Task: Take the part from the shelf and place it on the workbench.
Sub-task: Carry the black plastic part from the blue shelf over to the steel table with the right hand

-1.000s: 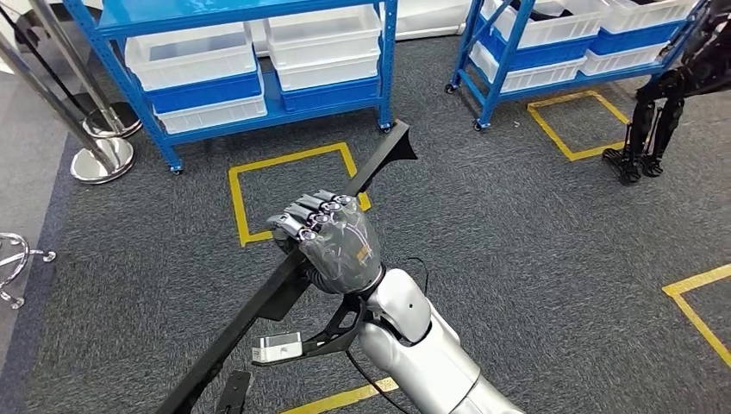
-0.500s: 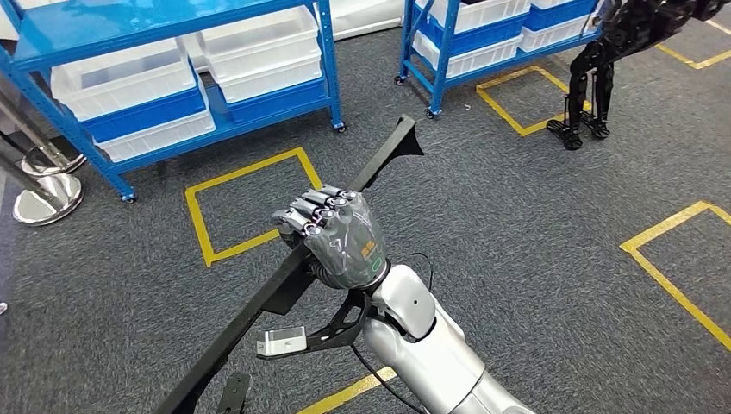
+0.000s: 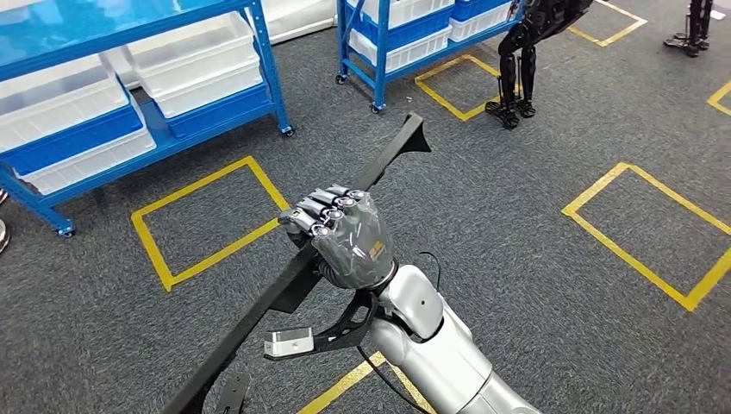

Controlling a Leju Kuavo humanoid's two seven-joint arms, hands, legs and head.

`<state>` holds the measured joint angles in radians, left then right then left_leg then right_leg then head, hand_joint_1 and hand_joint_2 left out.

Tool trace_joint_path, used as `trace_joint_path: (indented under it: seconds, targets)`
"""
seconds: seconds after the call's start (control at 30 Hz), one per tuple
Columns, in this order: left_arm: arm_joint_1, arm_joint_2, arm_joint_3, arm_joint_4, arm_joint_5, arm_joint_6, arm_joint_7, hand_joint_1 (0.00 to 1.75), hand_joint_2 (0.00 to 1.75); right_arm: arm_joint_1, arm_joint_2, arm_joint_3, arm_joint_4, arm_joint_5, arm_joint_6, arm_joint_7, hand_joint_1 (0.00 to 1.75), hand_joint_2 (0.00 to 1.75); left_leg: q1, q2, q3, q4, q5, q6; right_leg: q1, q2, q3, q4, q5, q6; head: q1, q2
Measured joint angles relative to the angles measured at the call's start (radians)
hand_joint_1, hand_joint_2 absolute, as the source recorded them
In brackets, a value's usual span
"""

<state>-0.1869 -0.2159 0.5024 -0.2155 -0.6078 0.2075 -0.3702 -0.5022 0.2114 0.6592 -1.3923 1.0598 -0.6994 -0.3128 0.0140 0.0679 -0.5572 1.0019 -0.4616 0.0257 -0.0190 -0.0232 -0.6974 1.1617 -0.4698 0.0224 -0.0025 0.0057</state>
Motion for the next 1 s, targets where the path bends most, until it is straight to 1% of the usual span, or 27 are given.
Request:
trace_joint_path:
  seconds: [0.03,0.07,0.1,0.17,0.2,0.23,0.27,0.33,0.37,0.4,0.43,0.47,0.5,0.53,0.57,0.6,0.63,0.67,0.7,0.73,0.77,0.83,0.87,0.9,0.93,0.97,1.0]
  targets:
    - [-0.001,0.000,0.000,0.000,-0.002,0.000,0.001,0.00,1.75,-0.001,0.000,0.000,-0.002,0.000,0.000,0.000,1.75,1.75,-0.002,0.009,-0.001,0.006,-0.005,-0.006,0.002,-0.017,0.033,-0.060,0.020,-0.002,0.000,0.000]
    - [-0.002,0.000,0.000,0.000,-0.004,0.000,0.002,0.00,1.75,-0.001,0.000,0.000,-0.004,0.000,0.000,0.000,1.75,1.75,-0.005,0.017,-0.002,0.011,-0.009,-0.012,0.004,-0.029,0.054,-0.100,0.029,-0.007,0.000,0.000]
    - [-0.003,0.001,0.000,0.000,-0.006,0.000,0.002,0.00,1.75,-0.002,-0.001,0.000,-0.006,0.000,0.000,0.000,1.75,1.75,-0.006,0.024,-0.001,0.014,-0.013,-0.019,0.008,-0.034,0.061,-0.115,0.028,-0.012,0.000,0.000]
    - [-0.004,0.000,0.000,0.000,-0.009,0.000,0.003,0.00,1.75,-0.002,-0.003,0.000,-0.010,0.000,0.000,0.000,1.75,1.75,-0.006,0.039,0.002,0.013,-0.016,-0.030,0.012,-0.015,0.059,-0.115,0.029,-0.025,0.000,0.000]
    - [-0.006,0.000,0.000,0.000,-0.010,-0.001,0.004,0.00,1.75,-0.002,-0.004,0.000,-0.012,0.000,0.000,0.001,1.75,1.75,-0.003,0.037,0.004,0.016,-0.021,-0.036,0.011,-0.005,0.059,-0.118,0.031,-0.030,-0.001,0.000]
    - [-0.007,0.000,0.000,0.000,-0.010,-0.001,0.004,0.00,1.75,-0.003,-0.005,0.000,-0.015,0.000,0.000,0.001,1.75,1.75,-0.001,0.023,0.000,0.028,-0.034,-0.041,0.009,0.005,0.060,-0.120,0.034,-0.036,-0.001,0.000]
    - [-0.007,0.000,0.000,0.000,-0.011,-0.002,0.004,0.00,1.75,-0.004,-0.005,0.000,-0.017,0.000,0.000,0.001,1.75,1.75,0.002,0.001,-0.012,0.059,-0.057,-0.044,0.007,0.015,0.060,-0.123,0.037,-0.042,-0.001,0.000]
    - [-0.006,0.000,0.000,0.000,-0.013,-0.004,0.005,0.00,1.75,-0.005,-0.006,0.002,-0.021,0.000,0.000,0.003,1.75,1.75,0.005,-0.045,-0.066,0.179,-0.123,-0.047,0.008,0.035,0.059,-0.125,0.040,-0.048,-0.001,0.000]
    - [-0.004,0.000,0.000,0.000,-0.015,-0.005,0.005,0.00,1.75,-0.004,-0.006,0.003,-0.021,0.000,0.000,0.004,1.75,1.75,0.005,-0.055,-0.098,0.245,-0.150,-0.047,0.010,0.047,0.058,-0.124,0.040,-0.050,-0.001,0.000]
    - [-0.003,0.000,0.000,0.000,-0.017,-0.007,0.006,0.00,1.75,-0.003,-0.007,0.004,-0.021,0.000,0.000,0.006,1.75,1.75,0.005,-0.059,-0.120,0.289,-0.159,-0.045,0.013,0.060,0.058,-0.123,0.041,-0.050,-0.001,0.000]
    - [-0.003,0.000,0.000,0.000,-0.018,-0.009,0.006,0.00,1.75,-0.002,-0.008,0.004,-0.021,0.000,0.001,0.008,1.75,1.75,0.004,-0.061,-0.127,0.297,-0.148,-0.042,0.015,0.073,0.057,-0.122,0.041,-0.051,-0.001,0.000]
    - [-0.003,0.000,0.000,0.000,-0.020,-0.011,0.006,0.00,1.75,-0.001,-0.008,0.004,-0.022,0.000,0.000,0.008,1.75,1.75,0.004,-0.065,-0.114,0.266,-0.119,-0.037,0.017,0.086,0.058,-0.121,0.041,-0.051,-0.001,0.000]
    - [-0.003,0.000,0.000,0.000,-0.021,-0.012,0.006,0.00,1.75,-0.002,-0.009,0.004,-0.023,-0.001,0.000,0.009,1.75,1.75,0.003,-0.076,-0.087,0.203,-0.078,-0.031,0.017,0.099,0.059,-0.119,0.041,-0.051,-0.001,0.000]
    - [-0.004,0.000,0.000,0.000,-0.021,-0.012,0.006,0.00,1.75,-0.002,-0.009,0.004,-0.025,-0.001,0.000,0.009,1.75,1.75,0.003,-0.101,-0.058,0.137,-0.046,-0.023,0.018,0.111,0.059,-0.118,0.042,-0.050,0.000,0.000]
    - [-0.004,0.001,0.000,0.000,-0.021,-0.012,0.006,0.00,1.75,-0.003,-0.009,0.004,-0.027,-0.001,0.000,0.010,1.75,1.75,0.003,-0.125,-0.033,0.079,-0.024,-0.017,0.017,0.123,0.056,-0.116,0.043,-0.047,0.000,0.000]
    - [-0.005,0.002,0.000,0.000,-0.021,-0.012,0.006,0.00,1.75,-0.004,-0.010,0.005,-0.029,-0.001,0.000,0.012,1.75,1.75,0.001,-0.144,-0.018,0.044,-0.015,-0.013,0.014,0.134,0.051,-0.115,0.045,-0.042,-0.001,0.000]
    - [-0.005,0.002,0.000,0.000,-0.021,-0.013,0.006,0.00,1.75,-0.004,-0.011,0.005,-0.030,-0.001,0.000,0.015,1.75,1.75,0.000,-0.153,-0.014,0.031,-0.016,-0.011,0.010,0.144,0.046,-0.116,0.049,-0.036,-0.002,0.000]
    - [-0.005,0.002,0.000,0.000,-0.021,-0.013,0.005,0.00,1.75,-0.004,-0.012,0.006,-0.032,-0.001,0.000,0.018,1.75,1.75,-0.003,-0.145,-0.012,0.023,-0.014,-0.010,0.007,0.156,0.043,-0.119,0.054,-0.028,-0.002,0.000]
    - [-0.005,0.002,0.000,0.000,-0.021,-0.013,0.005,0.00,1.75,-0.004,-0.015,0.006,-0.035,-0.001,0.000,0.020,1.75,1.75,-0.001,-0.134,-0.009,0.016,-0.009,-0.007,0.006,0.157,0.041,-0.120,0.056,-0.023,-0.003,0.000]
    - [-0.006,0.001,0.000,0.000,-0.021,-0.013,0.005,0.00,1.75,-0.004,-0.017,0.006,-0.038,-0.001,0.000,0.021,1.75,1.75,0.000,-0.121,-0.004,0.006,-0.004,-0.003,0.008,0.141,0.037,-0.115,0.052,-0.018,-0.002,0.000]
    - [-0.006,0.000,0.000,0.000,-0.020,-0.013,0.005,0.00,1.75,-0.005,-0.019,0.006,-0.042,-0.002,0.000,0.021,1.75,1.75,0.002,-0.107,0.000,-0.003,0.002,0.002,0.010,0.114,0.027,-0.095,0.036,-0.014,-0.002,0.000]
    - [-0.003,-0.001,0.000,0.000,-0.020,-0.013,0.004,0.00,1.75,-0.006,-0.021,0.006,-0.047,-0.002,0.000,0.021,1.75,1.75,0.001,-0.077,0.004,-0.013,0.006,0.009,0.011,0.053,-0.023,0.009,-0.024,-0.006,-0.002,0.000]
    - [-0.001,0.000,0.000,0.000,-0.019,-0.012,0.004,0.00,1.75,-0.005,-0.023,0.006,-0.048,-0.002,0.000,0.021,1.75,1.75,-0.001,-0.061,0.004,-0.013,0.006,0.011,0.008,0.040,-0.055,0.074,-0.054,-0.001,-0.002,0.000]
    - [0.002,0.000,0.000,0.000,-0.019,-0.012,0.004,0.00,1.75,-0.003,-0.026,0.006,-0.049,-0.001,0.000,0.021,1.75,1.75,-0.001,-0.046,0.003,-0.012,0.005,0.011,0.005,0.035,-0.079,0.123,-0.070,0.004,-0.002,0.000]
    - [0.003,0.000,0.000,0.000,-0.019,-0.012,0.004,0.00,1.75,-0.002,-0.029,0.006,-0.049,0.000,0.000,0.021,1.75,1.75,-0.002,-0.032,0.003,-0.012,0.004,0.010,0.001,0.032,-0.084,0.138,-0.067,0.008,-0.002,0.000]
    - [0.004,0.000,0.000,0.000,-0.018,-0.012,0.004,0.00,1.75,-0.001,-0.032,0.006,-0.049,0.000,0.000,0.021,1.75,1.75,-0.001,-0.019,0.003,-0.011,0.002,0.008,-0.003,0.027,-0.069,0.114,-0.047,0.011,-0.002,0.000]
    - [0.004,-0.001,0.000,0.000,-0.018,-0.012,0.004,0.00,1.75,0.000,-0.035,0.006,-0.051,0.001,0.000,0.022,1.75,1.75,-0.001,-0.007,0.004,-0.008,-0.001,0.005,-0.005,0.015,-0.036,0.056,-0.016,0.013,-0.002,0.000]
